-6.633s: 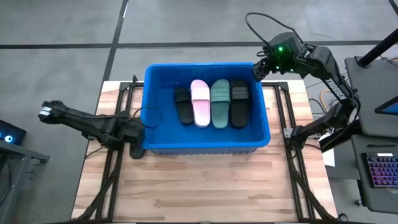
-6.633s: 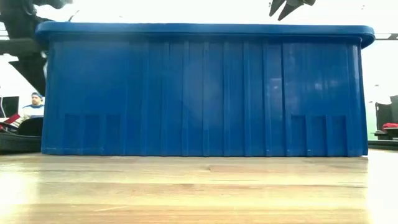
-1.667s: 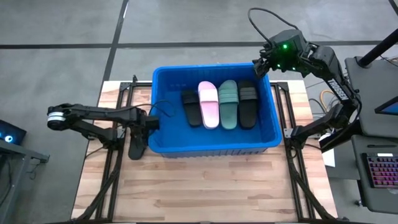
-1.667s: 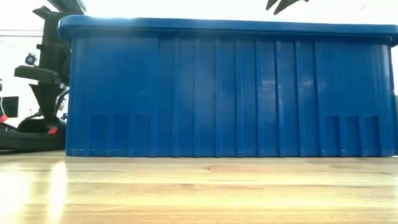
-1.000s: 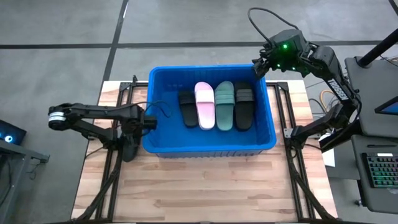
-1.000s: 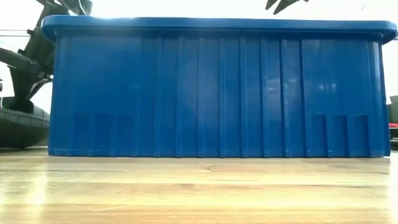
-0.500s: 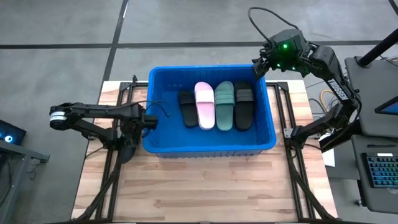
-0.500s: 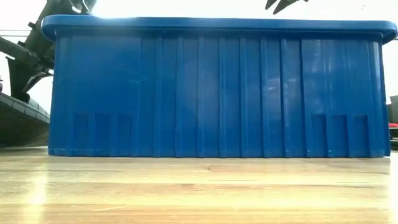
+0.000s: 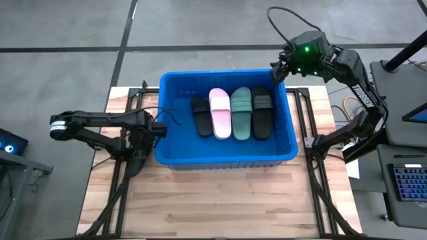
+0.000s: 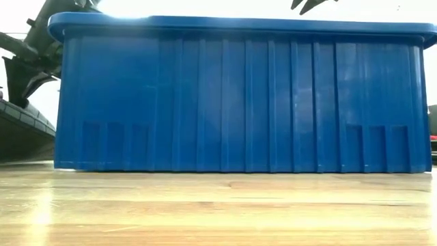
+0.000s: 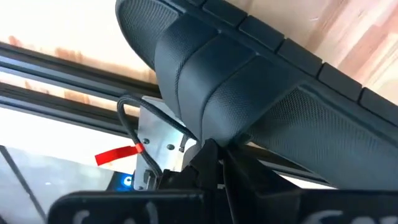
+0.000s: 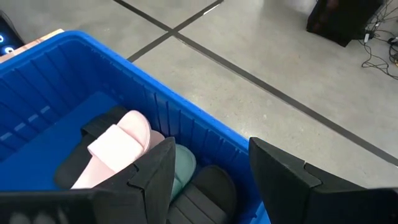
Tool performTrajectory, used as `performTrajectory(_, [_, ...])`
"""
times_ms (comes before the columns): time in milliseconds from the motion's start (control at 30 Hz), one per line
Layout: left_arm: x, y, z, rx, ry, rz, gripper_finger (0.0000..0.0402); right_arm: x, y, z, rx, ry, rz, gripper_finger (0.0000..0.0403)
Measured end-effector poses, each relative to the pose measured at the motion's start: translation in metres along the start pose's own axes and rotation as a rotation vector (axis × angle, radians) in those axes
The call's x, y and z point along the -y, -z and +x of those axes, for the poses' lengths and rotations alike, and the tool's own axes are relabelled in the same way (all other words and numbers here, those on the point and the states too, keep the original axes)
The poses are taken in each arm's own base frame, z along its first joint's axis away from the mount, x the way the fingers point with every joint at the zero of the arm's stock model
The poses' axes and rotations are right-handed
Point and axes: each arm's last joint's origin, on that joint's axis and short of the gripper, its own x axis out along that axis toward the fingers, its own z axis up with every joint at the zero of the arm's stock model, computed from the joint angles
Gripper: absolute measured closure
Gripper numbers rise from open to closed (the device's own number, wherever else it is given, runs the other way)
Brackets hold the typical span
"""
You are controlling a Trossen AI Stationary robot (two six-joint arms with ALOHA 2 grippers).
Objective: Pick and place slides into bin
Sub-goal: Put the black slide into the blue bin
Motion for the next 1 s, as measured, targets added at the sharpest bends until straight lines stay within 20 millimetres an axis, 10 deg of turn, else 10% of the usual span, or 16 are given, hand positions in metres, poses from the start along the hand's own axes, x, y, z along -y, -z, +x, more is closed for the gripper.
performTrajectory(1000, [0.0083, 0.0083, -0.0065, 0.012, 0.200, -0.133, 0.0401, 0.0006, -0.0001, -0.0021, 0.009, -0.001, 0.002, 0.0209])
